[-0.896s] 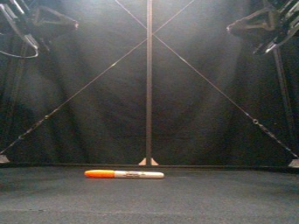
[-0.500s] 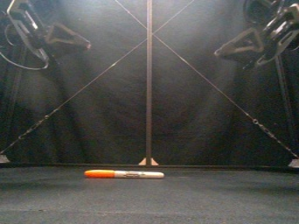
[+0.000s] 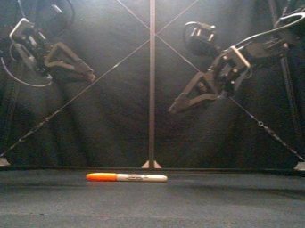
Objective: Uncap the pen
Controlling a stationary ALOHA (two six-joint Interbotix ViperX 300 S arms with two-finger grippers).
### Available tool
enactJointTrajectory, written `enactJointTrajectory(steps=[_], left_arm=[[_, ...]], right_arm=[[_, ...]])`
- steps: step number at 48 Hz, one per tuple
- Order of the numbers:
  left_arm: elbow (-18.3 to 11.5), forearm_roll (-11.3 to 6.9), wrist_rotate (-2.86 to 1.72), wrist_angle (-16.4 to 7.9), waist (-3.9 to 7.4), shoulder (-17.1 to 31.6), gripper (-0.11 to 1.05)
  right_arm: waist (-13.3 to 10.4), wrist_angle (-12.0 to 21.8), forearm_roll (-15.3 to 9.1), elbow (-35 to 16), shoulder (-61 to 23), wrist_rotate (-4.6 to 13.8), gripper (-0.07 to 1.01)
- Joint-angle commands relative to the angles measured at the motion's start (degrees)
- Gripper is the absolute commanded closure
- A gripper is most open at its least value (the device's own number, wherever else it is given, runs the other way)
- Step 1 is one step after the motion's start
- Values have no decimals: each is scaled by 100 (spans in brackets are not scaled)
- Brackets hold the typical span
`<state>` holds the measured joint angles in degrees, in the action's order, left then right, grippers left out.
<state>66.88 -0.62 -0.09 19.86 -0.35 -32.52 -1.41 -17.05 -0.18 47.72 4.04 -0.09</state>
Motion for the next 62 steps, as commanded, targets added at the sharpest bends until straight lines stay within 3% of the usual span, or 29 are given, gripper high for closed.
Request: enactJointTrajectory(steps=[1,7,19,28,34,38,41,46,51,58,62], left_arm=[[-18,0,0,9,-70,44,21],[44,0,0,0,-105,35,15],[114,-202,18,-9,-105,44,13],[123,-220,9,-35,-105,44,13],[114,-220,9,-35,-105,44,13],[70,-246,9,-35,-105,62,12],[18,-299,35,-35,-105,132,12],[-132,-308,44,-53,-44,325,12],[-387,-281,62,-185,88,615,12],[-817,-88,79,-642,325,1063,12],[-1063,88,79,-888,352,1318,12]], right_arm=[[-132,0,9,-501,-527,9,17],[-264,53,0,-756,-879,0,7],[-396,360,18,-1116,-1450,18,7],[-396,703,9,-1266,-1740,18,7],[-404,826,0,-1274,-1828,9,13],[-378,835,0,-1257,-1837,0,25],[-378,844,0,-1248,-1828,0,35],[-387,861,0,-1204,-1731,18,47],[-422,861,0,-1090,-1450,9,49],[-475,861,0,-888,-932,9,49],[-483,861,26,-773,-659,18,49]])
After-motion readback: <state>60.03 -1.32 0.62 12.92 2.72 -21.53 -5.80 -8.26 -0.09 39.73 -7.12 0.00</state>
